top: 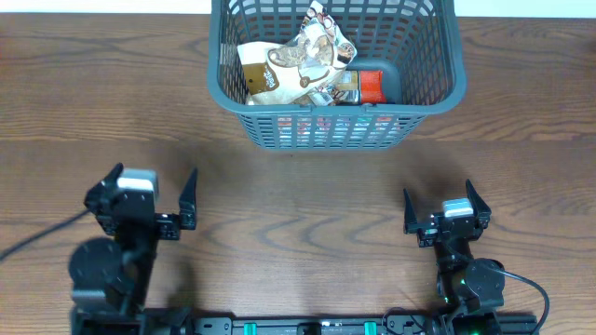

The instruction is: Pack container

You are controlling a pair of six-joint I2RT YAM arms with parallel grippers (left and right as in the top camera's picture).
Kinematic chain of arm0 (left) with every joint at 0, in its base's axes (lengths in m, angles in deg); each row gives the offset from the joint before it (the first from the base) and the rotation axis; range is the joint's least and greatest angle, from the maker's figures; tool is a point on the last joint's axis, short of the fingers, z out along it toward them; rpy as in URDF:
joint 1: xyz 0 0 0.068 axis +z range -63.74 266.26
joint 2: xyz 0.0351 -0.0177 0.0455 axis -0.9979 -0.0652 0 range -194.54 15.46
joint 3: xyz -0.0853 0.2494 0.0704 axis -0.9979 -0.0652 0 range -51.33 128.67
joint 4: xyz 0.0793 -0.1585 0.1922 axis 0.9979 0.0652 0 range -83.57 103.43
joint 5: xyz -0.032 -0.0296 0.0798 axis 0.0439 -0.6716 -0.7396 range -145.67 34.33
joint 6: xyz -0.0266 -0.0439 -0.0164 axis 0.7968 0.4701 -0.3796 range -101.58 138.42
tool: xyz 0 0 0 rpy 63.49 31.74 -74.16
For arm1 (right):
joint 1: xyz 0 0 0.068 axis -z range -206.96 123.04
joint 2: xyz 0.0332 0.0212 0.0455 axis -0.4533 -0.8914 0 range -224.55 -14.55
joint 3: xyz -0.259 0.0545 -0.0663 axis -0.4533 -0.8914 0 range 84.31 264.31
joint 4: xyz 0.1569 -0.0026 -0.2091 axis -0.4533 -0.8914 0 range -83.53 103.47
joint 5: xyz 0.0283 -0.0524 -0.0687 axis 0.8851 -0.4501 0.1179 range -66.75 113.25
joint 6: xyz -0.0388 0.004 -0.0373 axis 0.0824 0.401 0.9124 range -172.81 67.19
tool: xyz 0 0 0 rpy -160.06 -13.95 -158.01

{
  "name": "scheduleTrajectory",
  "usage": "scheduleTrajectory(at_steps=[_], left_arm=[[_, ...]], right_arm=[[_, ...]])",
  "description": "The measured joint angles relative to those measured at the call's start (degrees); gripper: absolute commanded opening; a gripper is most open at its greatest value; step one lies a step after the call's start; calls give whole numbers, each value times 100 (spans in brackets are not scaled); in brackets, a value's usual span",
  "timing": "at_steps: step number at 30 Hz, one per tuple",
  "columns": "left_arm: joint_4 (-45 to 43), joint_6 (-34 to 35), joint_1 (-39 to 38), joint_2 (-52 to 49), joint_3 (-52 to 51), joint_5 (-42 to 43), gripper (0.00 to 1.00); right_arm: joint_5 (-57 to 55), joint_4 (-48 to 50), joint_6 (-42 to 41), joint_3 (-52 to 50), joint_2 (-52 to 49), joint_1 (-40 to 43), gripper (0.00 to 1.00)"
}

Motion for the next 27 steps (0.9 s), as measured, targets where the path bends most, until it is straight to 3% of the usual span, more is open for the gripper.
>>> scheduleTrajectory(at_steps=[9, 12, 22, 27], left_arm=[[-2660, -7, 0, 1158, -2393, -7, 99], [-3091, -13, 0, 1335, -2855, -50, 99], [-2736, -94, 0, 1888, -3141, -586, 99], [-2120, -155, 0, 1912, -3141, -680, 99]], right_arm=[[0, -2, 0, 0, 2, 0, 99], [0, -2, 0, 0, 2, 0, 99], [0, 0, 0, 0, 2, 0, 99], [-2, 0, 0, 0, 0, 0, 99]])
